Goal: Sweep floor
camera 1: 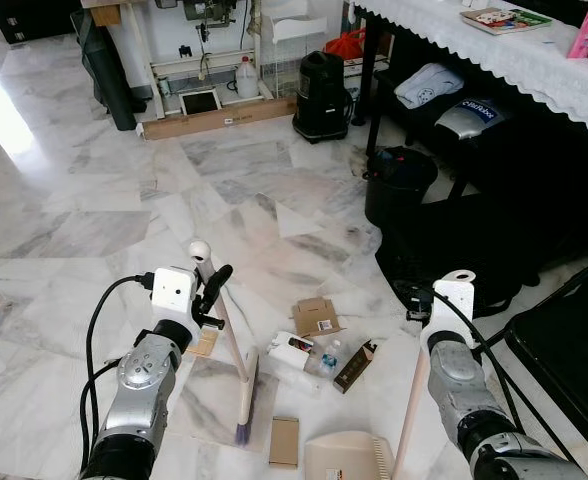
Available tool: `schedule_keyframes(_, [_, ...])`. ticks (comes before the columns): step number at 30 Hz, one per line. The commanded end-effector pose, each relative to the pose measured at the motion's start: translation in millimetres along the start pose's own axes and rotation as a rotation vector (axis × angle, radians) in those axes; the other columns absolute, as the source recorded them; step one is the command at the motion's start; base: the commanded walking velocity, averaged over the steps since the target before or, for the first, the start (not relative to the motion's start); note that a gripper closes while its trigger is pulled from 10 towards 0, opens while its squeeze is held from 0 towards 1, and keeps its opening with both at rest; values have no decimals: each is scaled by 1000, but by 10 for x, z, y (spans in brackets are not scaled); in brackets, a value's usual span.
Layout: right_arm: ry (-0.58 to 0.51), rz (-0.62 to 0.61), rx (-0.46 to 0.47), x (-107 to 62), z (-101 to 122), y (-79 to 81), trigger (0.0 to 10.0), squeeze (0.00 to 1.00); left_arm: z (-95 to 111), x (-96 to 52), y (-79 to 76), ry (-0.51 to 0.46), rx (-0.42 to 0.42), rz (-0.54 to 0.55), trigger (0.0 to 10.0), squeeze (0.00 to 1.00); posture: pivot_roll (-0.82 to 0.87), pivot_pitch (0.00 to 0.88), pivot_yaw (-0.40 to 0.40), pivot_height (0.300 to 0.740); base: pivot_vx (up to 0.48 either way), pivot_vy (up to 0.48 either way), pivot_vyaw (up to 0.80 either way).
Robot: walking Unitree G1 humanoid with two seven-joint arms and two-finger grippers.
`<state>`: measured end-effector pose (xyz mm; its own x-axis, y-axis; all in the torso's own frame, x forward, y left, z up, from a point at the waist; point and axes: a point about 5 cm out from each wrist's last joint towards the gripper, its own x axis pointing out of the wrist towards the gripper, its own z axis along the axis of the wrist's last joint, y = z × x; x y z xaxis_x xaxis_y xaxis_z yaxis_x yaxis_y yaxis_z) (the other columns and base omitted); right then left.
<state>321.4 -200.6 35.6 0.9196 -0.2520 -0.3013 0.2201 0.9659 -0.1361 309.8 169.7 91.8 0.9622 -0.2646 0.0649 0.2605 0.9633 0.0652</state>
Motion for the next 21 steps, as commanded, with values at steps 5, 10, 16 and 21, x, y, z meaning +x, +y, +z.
schedule_keyframes(5, [206, -12, 26, -79, -311, -7, 10000, 0, 55, 36, -13, -19, -3, -15, 10000, 0, -47, 80, 0, 740, 0, 0, 0])
schedule_keyframes(10, [251, -24, 51, -85, -341, -37, 10000, 0, 55, 44, -13, -18, -2, -19, 10000, 0, -49, 78, 2, 740, 0, 0, 0])
schedule_keyframes(16, [275, -47, 64, -79, -330, -77, 10000, 0, 59, 58, -22, -18, -2, -22, 10000, 0, -51, 75, 2, 740, 0, 0, 0])
schedule_keyframes(21, [257, -66, 81, -69, -294, -98, 10000, 0, 60, 60, -23, -19, -2, -21, 10000, 0, -49, 73, 2, 740, 0, 0, 0])
